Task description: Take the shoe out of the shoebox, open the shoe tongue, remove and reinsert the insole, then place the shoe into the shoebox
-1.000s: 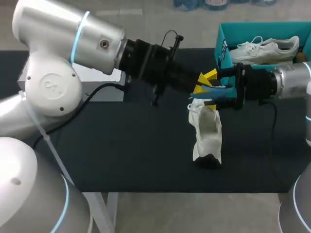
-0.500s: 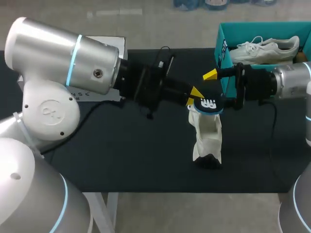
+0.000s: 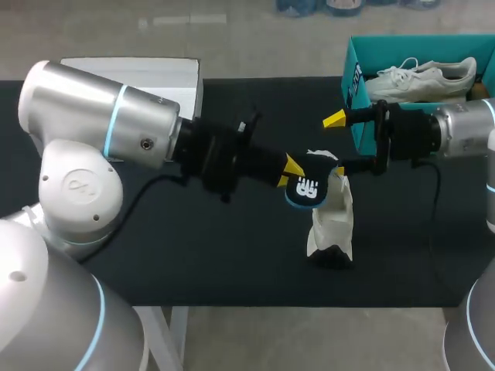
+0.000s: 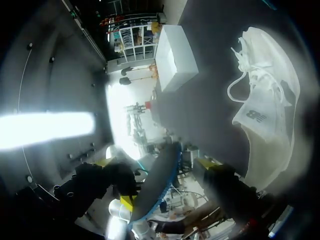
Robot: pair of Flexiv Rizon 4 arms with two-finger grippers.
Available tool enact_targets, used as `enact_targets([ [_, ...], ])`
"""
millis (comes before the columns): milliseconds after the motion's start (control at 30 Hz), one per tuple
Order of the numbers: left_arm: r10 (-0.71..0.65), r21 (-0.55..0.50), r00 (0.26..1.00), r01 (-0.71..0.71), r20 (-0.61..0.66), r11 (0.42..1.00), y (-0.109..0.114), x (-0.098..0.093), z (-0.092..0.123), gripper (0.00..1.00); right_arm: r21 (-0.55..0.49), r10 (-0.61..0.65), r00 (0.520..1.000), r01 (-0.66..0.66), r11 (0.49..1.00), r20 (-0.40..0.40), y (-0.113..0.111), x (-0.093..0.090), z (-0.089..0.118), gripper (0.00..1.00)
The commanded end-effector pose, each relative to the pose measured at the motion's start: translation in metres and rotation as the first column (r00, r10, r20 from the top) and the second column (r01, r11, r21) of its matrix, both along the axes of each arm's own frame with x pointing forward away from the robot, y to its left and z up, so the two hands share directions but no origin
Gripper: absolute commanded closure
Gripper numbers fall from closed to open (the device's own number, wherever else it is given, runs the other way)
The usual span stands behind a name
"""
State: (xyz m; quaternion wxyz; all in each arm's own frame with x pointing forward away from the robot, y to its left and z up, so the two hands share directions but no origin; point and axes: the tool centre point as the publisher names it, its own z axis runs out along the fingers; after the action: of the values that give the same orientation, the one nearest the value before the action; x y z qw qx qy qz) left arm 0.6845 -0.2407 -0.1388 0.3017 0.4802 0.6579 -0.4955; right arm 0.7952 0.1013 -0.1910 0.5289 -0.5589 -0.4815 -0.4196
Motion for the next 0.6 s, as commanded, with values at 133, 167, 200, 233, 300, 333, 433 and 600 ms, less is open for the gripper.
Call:
enact_targets([
  [133, -0.046, -0.036, 0.997, 0.048, 0.055, 0.998, -0.017, 0.016, -0.025, 1.0, -0.002, -0.002, 1.0, 0.002, 1.0, 0.0, 0.001, 0.0, 0.0, 0.0],
  [167, -0.052, -0.039, 0.997, 0.055, 0.062, 0.998, -0.018, 0.017, -0.027, 1.0, -0.002, -0.002, 1.0, 0.002, 1.0, 0.0, 0.001, 0.0, 0.0, 0.0],
  [200, -0.058, -0.038, 0.996, 0.06, 0.072, 0.997, -0.019, 0.018, -0.03, 1.0, -0.002, -0.002, 1.0, 0.002, 1.0, 0.0, 0.001, 0.0, 0.0, 0.0],
  [233, -0.062, -0.036, 0.995, 0.066, 0.081, 0.997, -0.02, 0.018, -0.032, 1.0, -0.002, -0.002, 1.0, 0.002, 1.0, 0.0, 0.001, 0.0, 0.0, 0.0],
  [300, -0.082, -0.026, 0.991, 0.085, 0.103, 0.996, -0.022, 0.018, -0.037, 1.0, -0.002, -0.002, 1.0, 0.002, 1.0, 0.0, 0.001, 0.0, 0.0, 0.0],
  [333, -0.083, -0.024, 0.991, 0.086, 0.107, 0.996, -0.023, 0.018, -0.039, 1.0, -0.002, -0.002, 1.0, 0.002, 1.0, 0.0, 0.001, 0.0, 0.0, 0.0],
  [433, -0.086, -0.031, 0.987, 0.091, 0.135, 0.995, -0.023, 0.023, -0.038, 1.0, -0.002, -0.002, 1.0, 0.002, 1.0, 0.0, 0.001, 0.0, 0.0, 0.0],
  [600, -0.056, -0.044, 0.985, 0.064, 0.166, 0.997, -0.009, 0.036, -0.024, 1.0, -0.002, -0.002, 1.0, 0.002, 1.0, 0.0, 0.001, 0.0, 0.0, 0.0],
])
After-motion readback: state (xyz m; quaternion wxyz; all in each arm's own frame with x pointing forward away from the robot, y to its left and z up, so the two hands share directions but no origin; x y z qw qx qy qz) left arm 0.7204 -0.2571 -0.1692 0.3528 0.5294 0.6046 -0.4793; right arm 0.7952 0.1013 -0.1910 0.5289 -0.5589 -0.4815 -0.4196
